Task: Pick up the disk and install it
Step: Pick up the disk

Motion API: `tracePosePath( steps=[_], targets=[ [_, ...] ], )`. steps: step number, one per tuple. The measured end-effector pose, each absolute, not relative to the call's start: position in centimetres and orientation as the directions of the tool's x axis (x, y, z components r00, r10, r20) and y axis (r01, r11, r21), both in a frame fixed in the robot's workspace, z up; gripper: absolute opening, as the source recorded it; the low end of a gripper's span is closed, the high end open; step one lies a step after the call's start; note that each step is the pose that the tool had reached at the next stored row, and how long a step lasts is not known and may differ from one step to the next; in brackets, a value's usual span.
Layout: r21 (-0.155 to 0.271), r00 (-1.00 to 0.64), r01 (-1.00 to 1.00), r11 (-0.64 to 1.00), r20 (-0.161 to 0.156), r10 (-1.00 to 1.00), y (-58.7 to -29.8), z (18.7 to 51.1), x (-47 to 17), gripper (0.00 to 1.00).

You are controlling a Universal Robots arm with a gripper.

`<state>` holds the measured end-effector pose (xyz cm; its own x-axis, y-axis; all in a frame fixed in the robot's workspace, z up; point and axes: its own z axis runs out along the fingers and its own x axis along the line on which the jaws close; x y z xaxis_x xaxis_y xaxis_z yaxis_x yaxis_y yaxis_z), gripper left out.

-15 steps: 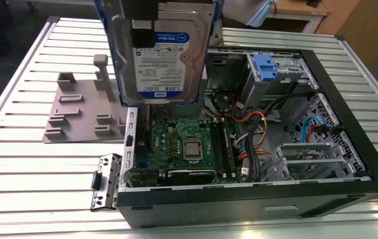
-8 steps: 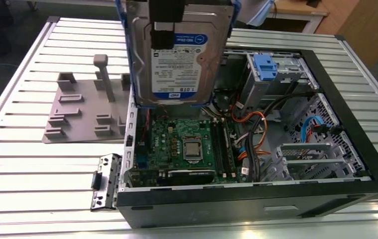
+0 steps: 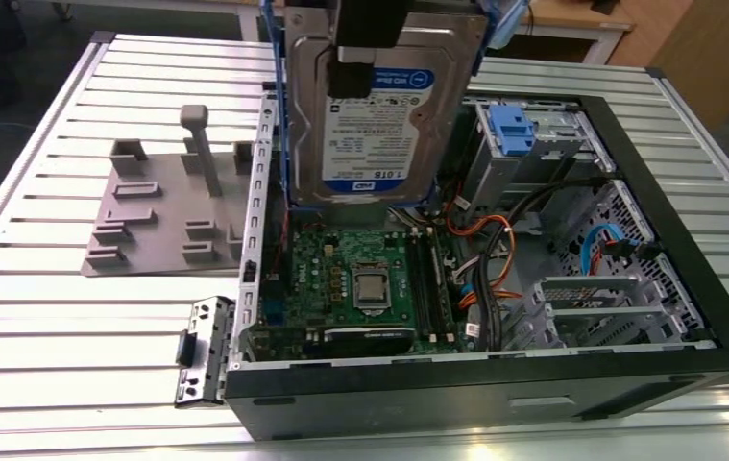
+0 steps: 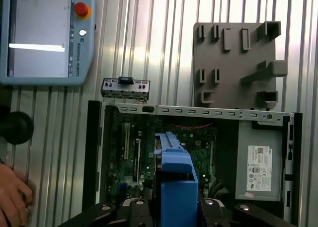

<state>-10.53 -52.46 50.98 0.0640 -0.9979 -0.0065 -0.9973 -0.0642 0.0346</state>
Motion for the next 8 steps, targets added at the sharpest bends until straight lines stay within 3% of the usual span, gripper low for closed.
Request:
tracePosePath(
  steps=[8],
  targets=[
    [0.036,0.064,-0.997,-0.064,-0.007,-0.998,-52.5,50.9,-8.6,0.36]
  ],
)
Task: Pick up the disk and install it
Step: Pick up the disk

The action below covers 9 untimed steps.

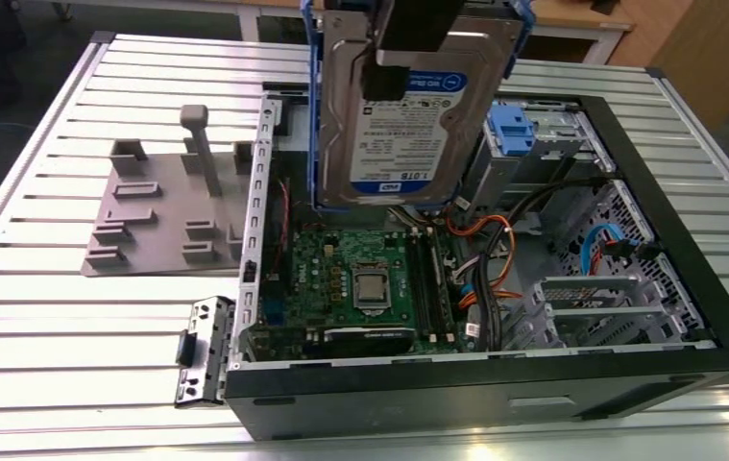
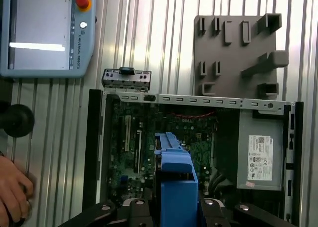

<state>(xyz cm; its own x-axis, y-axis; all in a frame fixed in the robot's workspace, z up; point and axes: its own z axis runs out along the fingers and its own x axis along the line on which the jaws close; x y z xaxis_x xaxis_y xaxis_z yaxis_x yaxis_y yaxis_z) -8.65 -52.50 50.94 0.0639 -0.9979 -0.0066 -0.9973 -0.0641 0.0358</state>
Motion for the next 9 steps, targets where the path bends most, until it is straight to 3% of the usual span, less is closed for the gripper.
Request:
tracePosePath(
  steps=[9],
  targets=[
    [0.037,0.064,-0.997,-0.064,-0.007,-0.998,-52.6,50.9,-6.6,0.36]
  ],
)
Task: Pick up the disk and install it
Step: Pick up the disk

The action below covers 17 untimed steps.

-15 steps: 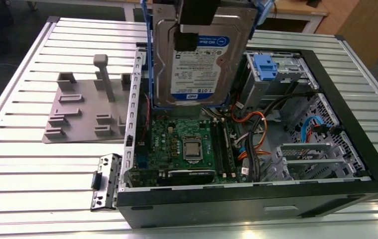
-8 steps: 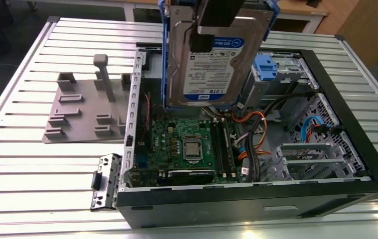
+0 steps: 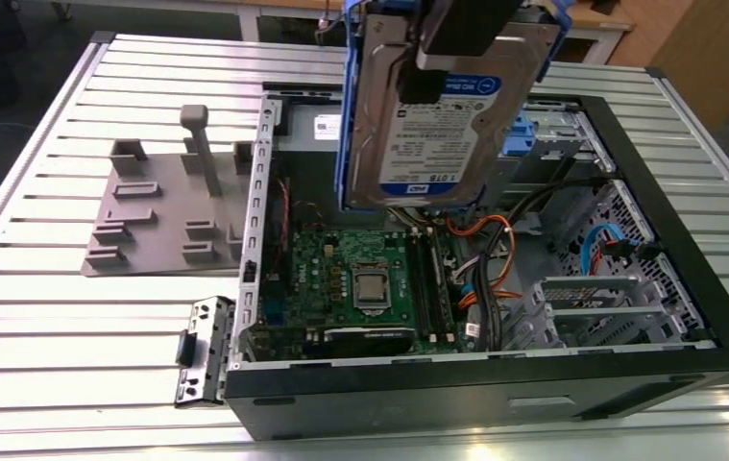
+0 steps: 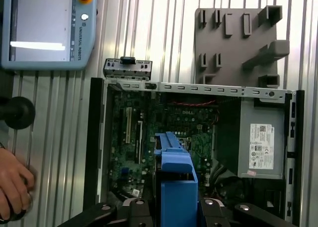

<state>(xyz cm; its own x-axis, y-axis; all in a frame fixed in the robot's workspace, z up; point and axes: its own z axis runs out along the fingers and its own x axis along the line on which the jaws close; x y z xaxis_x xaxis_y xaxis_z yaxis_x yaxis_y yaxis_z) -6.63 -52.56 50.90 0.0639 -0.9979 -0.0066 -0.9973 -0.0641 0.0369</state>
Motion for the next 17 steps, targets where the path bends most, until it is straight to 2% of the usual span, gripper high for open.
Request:
tracePosePath(
  steps=[17],
  targets=[
    [0.039,0.064,-0.997,-0.064,-0.007,-0.998,-52.7,50.8,-2.9,0.36]
  ],
)
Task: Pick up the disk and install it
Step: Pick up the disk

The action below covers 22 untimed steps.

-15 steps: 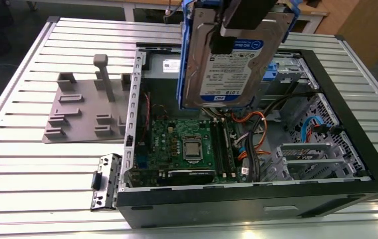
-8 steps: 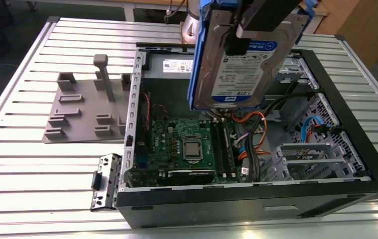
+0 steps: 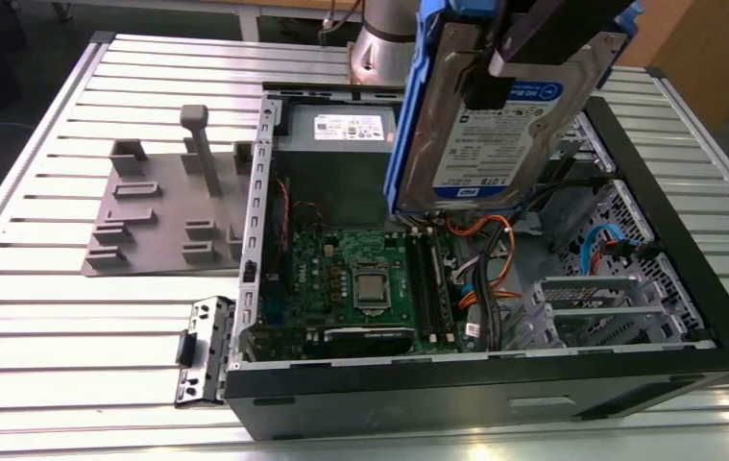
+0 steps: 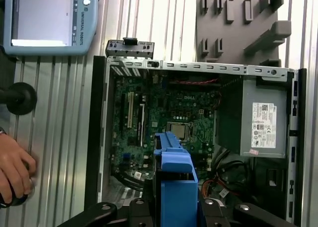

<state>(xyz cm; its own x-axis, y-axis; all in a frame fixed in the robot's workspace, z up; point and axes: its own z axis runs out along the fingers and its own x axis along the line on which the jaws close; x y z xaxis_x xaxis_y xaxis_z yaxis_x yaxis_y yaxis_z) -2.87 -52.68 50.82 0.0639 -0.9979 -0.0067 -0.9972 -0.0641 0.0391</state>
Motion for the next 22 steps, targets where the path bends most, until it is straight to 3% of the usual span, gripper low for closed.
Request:
tracePosePath(
  steps=[22],
  targets=[
    [0.042,0.064,-0.997,-0.064,-0.007,-0.998,-52.8,50.7,2.1,0.36]
  ],
)
